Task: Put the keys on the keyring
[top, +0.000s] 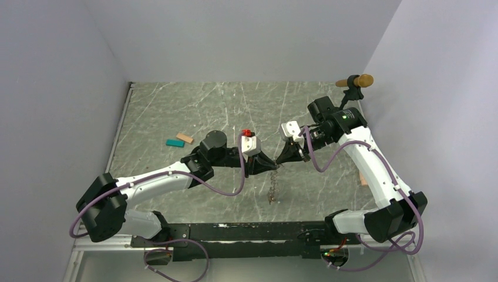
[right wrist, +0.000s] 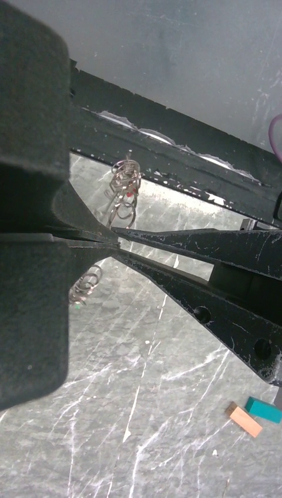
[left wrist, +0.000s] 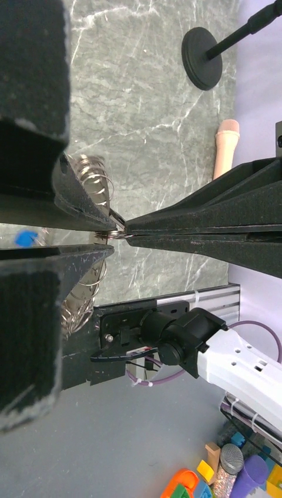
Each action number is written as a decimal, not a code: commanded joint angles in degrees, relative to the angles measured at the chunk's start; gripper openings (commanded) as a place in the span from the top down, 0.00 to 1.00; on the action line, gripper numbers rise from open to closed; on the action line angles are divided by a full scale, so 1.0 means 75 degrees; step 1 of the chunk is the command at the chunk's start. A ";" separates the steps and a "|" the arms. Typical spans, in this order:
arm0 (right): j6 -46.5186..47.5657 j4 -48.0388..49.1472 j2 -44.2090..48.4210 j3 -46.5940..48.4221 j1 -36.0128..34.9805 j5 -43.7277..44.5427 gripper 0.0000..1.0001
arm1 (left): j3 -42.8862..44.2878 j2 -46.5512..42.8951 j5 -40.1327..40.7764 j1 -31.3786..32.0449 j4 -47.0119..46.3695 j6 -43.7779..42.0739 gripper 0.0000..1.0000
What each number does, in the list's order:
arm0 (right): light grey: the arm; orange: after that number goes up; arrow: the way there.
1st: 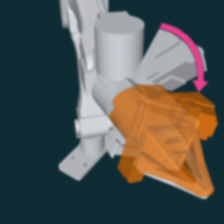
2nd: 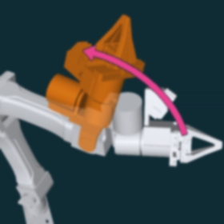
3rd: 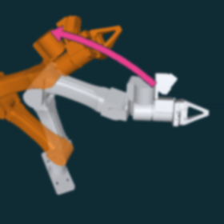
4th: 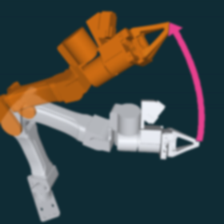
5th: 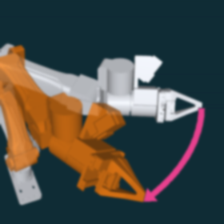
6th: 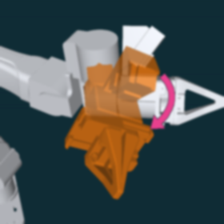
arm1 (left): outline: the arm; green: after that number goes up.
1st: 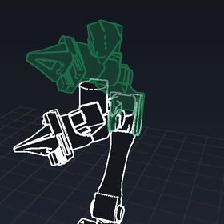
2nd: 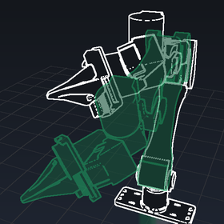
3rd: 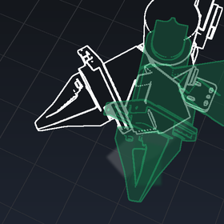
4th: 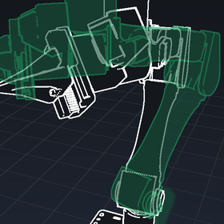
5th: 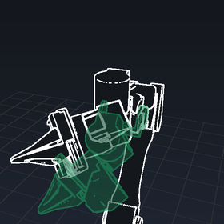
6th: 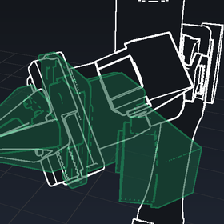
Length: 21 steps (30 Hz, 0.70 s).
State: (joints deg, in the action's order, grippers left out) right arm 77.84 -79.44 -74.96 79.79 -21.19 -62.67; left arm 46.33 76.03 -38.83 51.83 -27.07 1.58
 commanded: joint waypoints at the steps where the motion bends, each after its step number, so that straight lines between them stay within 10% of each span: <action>1: 0.0028 0.0450 0.0154 0.0103 0.0036 -0.0395 1.00 | 0.0230 0.0059 -0.0302 0.0038 -0.0361 0.0254 0.82; 5: 0.0016 0.0476 0.0183 0.0077 0.0036 -0.0356 1.00 | 0.0259 0.0064 -0.0293 0.0038 -0.0240 0.0281 1.00; 21: 0.0333 0.0375 0.0521 -0.0170 0.0154 -0.0264 1.00 | -0.1205 -0.0878 0.0023 -0.0644 -0.2228 0.2068 1.00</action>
State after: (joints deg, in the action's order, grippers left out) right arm 77.78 -77.45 -73.47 78.85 -20.80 -62.98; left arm 40.18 72.31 -37.69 49.04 -36.07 10.52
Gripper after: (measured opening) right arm 0.008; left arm 0.012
